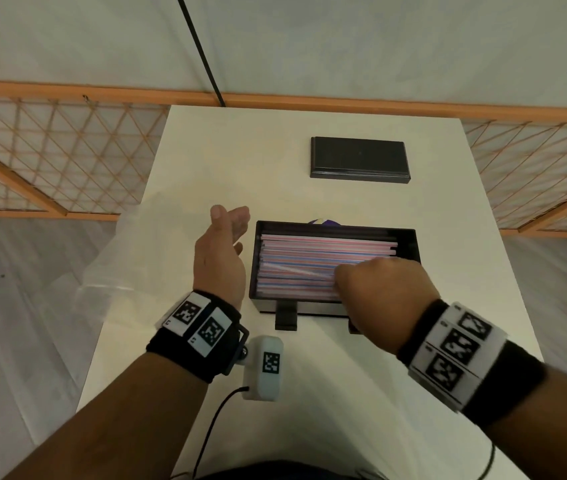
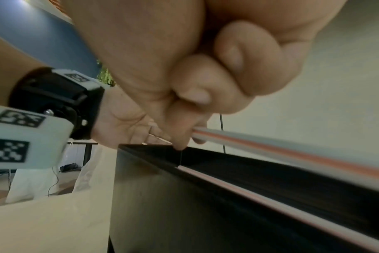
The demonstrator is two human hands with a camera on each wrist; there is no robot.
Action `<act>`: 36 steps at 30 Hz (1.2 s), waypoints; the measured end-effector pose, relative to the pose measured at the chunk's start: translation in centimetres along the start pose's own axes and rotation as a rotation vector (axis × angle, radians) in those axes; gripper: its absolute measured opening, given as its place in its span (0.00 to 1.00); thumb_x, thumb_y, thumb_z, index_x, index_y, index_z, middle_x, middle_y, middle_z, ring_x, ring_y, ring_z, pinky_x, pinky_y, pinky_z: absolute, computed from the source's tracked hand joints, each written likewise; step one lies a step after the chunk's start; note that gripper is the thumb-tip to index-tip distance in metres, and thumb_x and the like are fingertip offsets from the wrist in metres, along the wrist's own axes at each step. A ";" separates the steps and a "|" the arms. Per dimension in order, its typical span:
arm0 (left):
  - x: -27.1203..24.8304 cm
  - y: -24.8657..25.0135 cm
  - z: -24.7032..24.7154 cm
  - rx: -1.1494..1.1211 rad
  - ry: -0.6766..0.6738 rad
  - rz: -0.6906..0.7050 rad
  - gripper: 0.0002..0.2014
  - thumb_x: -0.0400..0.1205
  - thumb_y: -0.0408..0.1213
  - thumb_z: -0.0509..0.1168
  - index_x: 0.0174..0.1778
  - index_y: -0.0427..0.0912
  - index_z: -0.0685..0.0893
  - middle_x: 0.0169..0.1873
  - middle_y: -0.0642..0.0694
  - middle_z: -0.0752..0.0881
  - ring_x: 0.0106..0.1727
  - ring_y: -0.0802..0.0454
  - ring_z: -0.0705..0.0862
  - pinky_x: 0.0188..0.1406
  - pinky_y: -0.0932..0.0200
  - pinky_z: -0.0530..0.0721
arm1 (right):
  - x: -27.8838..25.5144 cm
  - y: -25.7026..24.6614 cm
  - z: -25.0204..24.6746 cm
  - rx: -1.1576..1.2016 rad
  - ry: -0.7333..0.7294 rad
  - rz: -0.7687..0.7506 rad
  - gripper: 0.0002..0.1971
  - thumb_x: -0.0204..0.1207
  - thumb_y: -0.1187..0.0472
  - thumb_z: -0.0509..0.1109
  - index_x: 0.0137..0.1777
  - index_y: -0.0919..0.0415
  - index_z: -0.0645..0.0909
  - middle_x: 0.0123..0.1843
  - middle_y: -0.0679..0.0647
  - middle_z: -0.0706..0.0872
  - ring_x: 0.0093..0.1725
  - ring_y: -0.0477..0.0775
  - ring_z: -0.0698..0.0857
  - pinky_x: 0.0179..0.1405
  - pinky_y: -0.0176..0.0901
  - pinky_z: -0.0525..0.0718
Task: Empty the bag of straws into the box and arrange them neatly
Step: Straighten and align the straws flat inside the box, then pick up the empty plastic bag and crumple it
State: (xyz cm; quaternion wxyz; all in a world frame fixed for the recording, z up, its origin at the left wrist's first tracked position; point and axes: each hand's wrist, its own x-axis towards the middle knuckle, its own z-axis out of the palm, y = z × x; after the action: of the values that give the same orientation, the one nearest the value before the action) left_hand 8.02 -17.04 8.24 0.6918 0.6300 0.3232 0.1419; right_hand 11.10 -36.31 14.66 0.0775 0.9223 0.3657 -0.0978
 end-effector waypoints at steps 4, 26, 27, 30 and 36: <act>-0.4 -0.3 0.2 0.074 -0.019 0.000 0.38 0.84 0.64 0.44 0.75 0.43 0.84 0.73 0.48 0.86 0.75 0.54 0.82 0.84 0.44 0.73 | 0.8 -0.1 1.0 0.074 -0.021 0.019 0.03 0.78 0.56 0.61 0.45 0.49 0.69 0.43 0.48 0.85 0.38 0.57 0.83 0.32 0.43 0.70; -0.9 -0.5 0.8 0.216 -0.047 0.008 0.38 0.83 0.66 0.44 0.76 0.48 0.83 0.76 0.51 0.83 0.78 0.55 0.79 0.85 0.44 0.72 | 0.6 0.6 5.1 0.284 -0.109 -0.080 0.44 0.75 0.28 0.36 0.75 0.51 0.77 0.81 0.46 0.74 0.84 0.53 0.63 0.83 0.63 0.56; -1.0 -0.3 0.8 0.225 -0.047 0.010 0.34 0.84 0.65 0.46 0.73 0.51 0.85 0.73 0.52 0.85 0.75 0.55 0.81 0.83 0.45 0.74 | 0.6 0.6 5.1 0.285 -0.110 -0.087 0.43 0.76 0.28 0.36 0.75 0.52 0.77 0.80 0.46 0.74 0.84 0.53 0.64 0.83 0.63 0.57; -1.1 1.7 0.0 0.418 0.010 0.160 0.12 0.91 0.52 0.60 0.61 0.55 0.86 0.58 0.50 0.89 0.53 0.54 0.87 0.55 0.64 0.81 | 0.6 0.8 4.9 0.320 -0.052 -0.093 0.37 0.78 0.30 0.41 0.68 0.51 0.81 0.74 0.45 0.80 0.80 0.54 0.71 0.80 0.62 0.63; 4.8 4.5 -8.2 0.825 0.340 0.010 0.48 0.72 0.54 0.78 0.84 0.43 0.63 0.78 0.35 0.75 0.65 0.35 0.86 0.66 0.48 0.83 | 1.2 3.2 3.8 0.551 0.307 -0.002 0.24 0.83 0.45 0.54 0.53 0.60 0.86 0.52 0.53 0.89 0.56 0.59 0.86 0.63 0.59 0.81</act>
State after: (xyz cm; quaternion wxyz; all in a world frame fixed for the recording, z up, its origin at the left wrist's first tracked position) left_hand 7.45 -6.98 11.30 0.3190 0.8225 0.4588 0.1059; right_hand 13.63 -38.63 10.96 -0.2316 0.9123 0.3336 -0.0531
